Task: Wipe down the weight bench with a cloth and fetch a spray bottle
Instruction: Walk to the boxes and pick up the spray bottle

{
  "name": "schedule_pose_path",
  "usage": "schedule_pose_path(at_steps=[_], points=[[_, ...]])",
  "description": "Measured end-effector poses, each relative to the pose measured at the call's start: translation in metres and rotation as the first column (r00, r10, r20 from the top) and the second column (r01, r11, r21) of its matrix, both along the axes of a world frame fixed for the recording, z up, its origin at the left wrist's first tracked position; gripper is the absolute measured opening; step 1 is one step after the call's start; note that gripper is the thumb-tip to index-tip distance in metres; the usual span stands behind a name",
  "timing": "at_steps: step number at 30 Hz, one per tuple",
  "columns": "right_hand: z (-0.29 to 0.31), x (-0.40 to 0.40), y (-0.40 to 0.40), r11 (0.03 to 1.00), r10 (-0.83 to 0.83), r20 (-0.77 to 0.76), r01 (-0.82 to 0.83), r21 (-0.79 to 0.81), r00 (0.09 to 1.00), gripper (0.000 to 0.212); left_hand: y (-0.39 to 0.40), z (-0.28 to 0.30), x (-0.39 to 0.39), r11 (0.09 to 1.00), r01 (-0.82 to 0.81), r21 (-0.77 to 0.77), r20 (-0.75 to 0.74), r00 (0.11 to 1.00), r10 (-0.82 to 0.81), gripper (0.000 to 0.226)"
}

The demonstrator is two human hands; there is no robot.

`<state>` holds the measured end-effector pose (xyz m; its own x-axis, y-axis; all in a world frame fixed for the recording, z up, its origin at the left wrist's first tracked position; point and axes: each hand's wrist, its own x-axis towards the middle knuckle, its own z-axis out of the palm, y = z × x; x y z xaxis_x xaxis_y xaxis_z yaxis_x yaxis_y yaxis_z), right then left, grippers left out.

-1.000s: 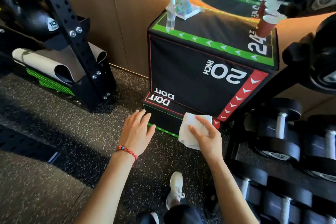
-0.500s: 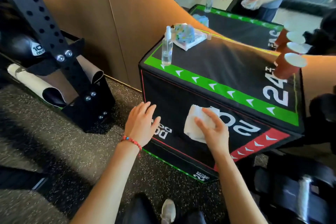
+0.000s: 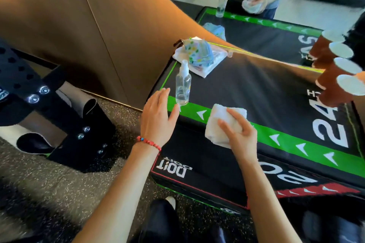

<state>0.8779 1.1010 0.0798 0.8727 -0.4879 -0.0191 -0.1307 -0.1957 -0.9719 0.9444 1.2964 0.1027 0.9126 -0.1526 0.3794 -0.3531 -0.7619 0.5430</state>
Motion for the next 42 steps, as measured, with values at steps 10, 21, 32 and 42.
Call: schedule_pose_path(at_steps=[10,21,32,42], points=[[0.003,0.044,0.014,0.993,-0.117,0.043,0.116,0.035,0.992,0.028,-0.022,-0.003,0.063,0.911,0.133,-0.389,-0.057,0.984,-0.168,0.044],[0.004,0.045,0.002,0.979,-0.197,0.068,0.192,0.069,0.978,0.029,-0.045,-0.01,0.075,0.75,0.155,-0.643,-0.139,0.939,-0.313,0.028],[0.006,-0.021,-0.012,0.875,-0.482,0.082,0.474,0.094,0.873,0.03,-0.096,0.007,0.03,0.556,0.122,-0.822,-0.289,0.752,-0.592,0.015],[-0.001,-0.126,-0.017,0.718,-0.696,0.108,0.683,0.134,0.71,0.029,-0.137,-0.005,-0.05,0.518,0.296,-0.803,-0.341,0.486,-0.805,0.023]])
